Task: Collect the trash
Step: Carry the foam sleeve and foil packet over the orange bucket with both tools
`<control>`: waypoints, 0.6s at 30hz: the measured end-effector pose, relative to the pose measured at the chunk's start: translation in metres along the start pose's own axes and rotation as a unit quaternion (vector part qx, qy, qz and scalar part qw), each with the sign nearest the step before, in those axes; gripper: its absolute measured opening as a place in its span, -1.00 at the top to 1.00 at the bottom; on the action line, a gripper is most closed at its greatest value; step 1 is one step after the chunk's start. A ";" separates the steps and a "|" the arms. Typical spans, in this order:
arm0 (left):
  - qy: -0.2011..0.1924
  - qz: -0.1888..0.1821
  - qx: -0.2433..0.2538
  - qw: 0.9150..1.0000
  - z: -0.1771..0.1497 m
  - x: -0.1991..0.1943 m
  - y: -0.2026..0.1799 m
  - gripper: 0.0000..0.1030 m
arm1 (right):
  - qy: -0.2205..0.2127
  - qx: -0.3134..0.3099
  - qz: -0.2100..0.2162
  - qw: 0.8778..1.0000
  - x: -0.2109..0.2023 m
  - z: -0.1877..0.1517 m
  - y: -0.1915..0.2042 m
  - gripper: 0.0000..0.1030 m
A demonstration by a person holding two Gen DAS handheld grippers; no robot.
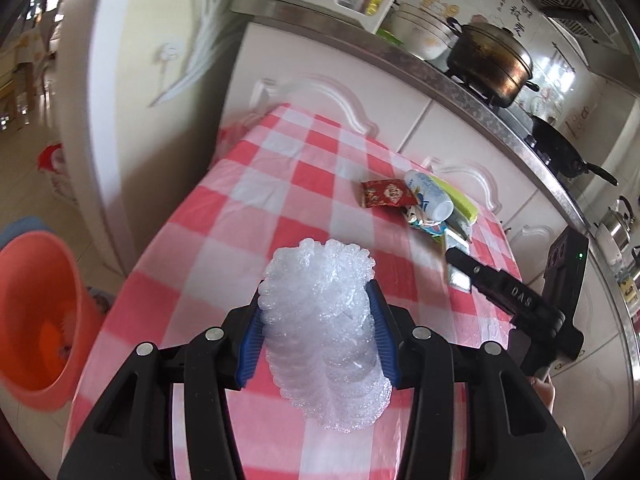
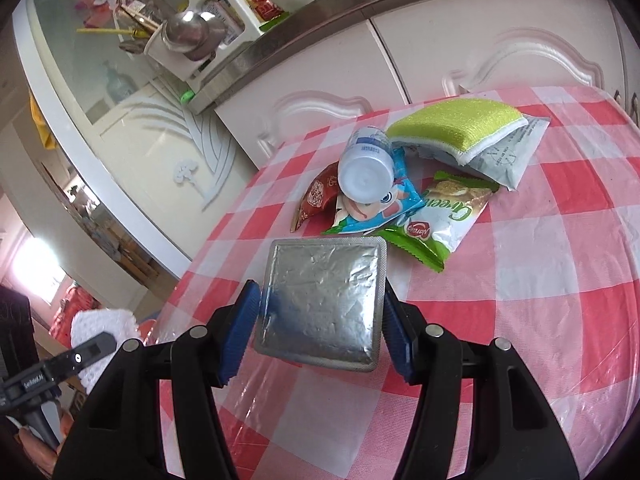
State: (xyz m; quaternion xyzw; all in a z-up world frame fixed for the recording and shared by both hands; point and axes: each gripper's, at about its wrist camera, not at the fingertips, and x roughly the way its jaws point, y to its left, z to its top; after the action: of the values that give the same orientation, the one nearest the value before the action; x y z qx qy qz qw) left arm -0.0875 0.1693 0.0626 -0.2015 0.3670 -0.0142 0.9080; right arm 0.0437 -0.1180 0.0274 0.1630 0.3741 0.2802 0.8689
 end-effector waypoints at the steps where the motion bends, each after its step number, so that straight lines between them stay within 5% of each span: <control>1: -0.002 0.004 -0.004 1.000 -0.002 -0.005 0.001 0.06 | -0.001 0.004 0.004 1.000 0.000 0.001 -0.001 -0.16; 18: -0.025 -0.002 -0.014 1.000 -0.027 -0.054 0.022 0.06 | -0.036 -0.003 0.015 0.999 -0.011 0.002 0.002 -0.16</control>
State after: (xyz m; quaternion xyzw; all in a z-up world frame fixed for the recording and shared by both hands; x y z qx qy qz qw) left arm -0.1481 0.1892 0.0726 -0.2154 0.3439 -0.0055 0.9140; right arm 0.0384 -0.1236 0.0362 0.1760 0.3398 0.2881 0.8778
